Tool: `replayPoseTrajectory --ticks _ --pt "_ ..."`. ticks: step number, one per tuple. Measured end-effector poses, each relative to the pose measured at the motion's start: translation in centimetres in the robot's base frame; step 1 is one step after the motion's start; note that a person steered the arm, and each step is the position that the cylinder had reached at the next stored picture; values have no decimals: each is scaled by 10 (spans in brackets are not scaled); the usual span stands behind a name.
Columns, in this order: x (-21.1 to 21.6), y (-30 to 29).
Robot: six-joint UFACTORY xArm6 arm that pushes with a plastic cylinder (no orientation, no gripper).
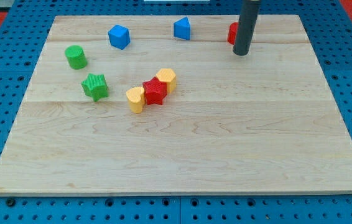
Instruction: Push blue cube and green circle slightly left respectively
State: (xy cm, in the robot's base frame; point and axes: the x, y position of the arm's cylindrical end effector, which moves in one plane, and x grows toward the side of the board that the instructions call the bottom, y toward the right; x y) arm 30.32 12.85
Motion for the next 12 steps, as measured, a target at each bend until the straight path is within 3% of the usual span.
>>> replayPoseTrajectory --ticks 1,3,5,6,7,8,11,12 --pt "-20 -29" --pt "-23 -170" --pt "-56 -245" --pt "-57 -253" --pt "-27 -231" --pt "3 -248" --pt "25 -344" --pt "29 -323"
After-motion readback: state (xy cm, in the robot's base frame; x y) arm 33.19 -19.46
